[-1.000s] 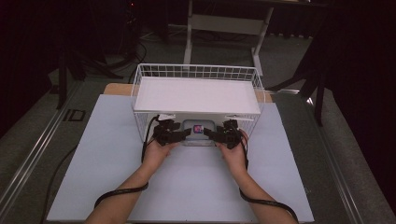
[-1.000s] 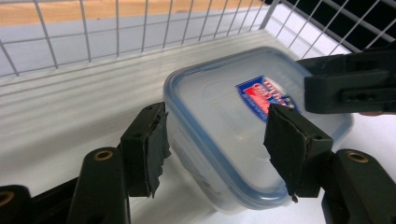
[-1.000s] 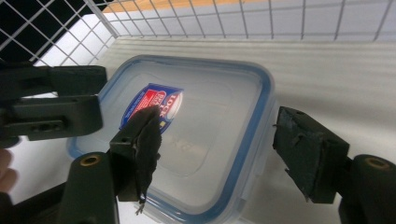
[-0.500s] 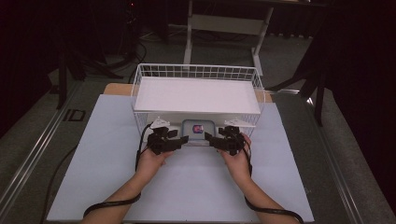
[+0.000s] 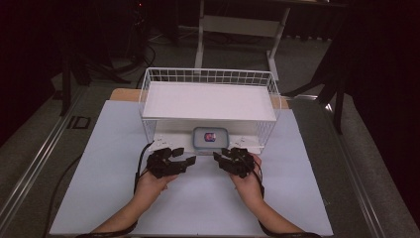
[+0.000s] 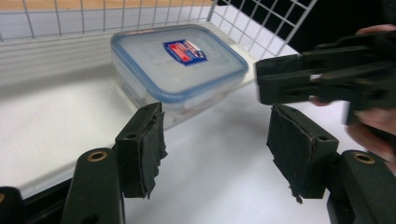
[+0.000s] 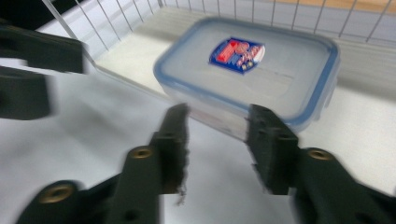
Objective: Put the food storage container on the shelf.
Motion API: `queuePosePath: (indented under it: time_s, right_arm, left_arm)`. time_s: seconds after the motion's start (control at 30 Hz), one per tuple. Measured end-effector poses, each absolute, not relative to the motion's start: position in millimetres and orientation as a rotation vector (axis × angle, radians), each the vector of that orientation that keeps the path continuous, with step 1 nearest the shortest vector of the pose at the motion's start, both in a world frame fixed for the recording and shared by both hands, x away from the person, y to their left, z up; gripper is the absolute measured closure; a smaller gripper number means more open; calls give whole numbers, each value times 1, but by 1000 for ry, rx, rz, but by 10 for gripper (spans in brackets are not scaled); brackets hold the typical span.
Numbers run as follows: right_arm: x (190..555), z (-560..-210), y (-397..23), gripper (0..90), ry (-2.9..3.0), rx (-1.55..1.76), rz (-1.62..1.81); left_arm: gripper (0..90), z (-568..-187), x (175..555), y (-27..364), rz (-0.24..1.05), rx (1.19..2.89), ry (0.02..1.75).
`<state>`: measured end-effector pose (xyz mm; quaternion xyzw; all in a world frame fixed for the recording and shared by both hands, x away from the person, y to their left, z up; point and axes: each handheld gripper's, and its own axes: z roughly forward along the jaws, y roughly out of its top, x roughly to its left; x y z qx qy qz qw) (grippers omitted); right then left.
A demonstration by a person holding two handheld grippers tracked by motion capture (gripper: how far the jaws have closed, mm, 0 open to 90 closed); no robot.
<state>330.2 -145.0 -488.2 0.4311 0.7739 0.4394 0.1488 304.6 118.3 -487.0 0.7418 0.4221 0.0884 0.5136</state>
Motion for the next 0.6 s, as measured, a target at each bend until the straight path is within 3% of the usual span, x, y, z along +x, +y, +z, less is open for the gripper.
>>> queuePosePath:
  time_s: [0.07,0.17,0.43,0.57,0.6]
  right_arm:
    - [332,-491,-143,805,2254,1234,1235]
    - [336,-495,-141,895,2261,1238,1202]
    - [342,-499,-133,899,2273,1230,1175]
    - [344,-502,-126,899,2291,1228,1183]
    - [345,-503,-124,899,2300,1221,1176]
  left_arm:
    - [376,-488,300,123,203,1779,1016]
    - [369,-491,294,130,185,1749,1022]
    - [235,-498,287,140,163,1719,960]
    - [8,-501,284,136,296,1768,953]
    - [5,-503,284,136,305,1778,955]
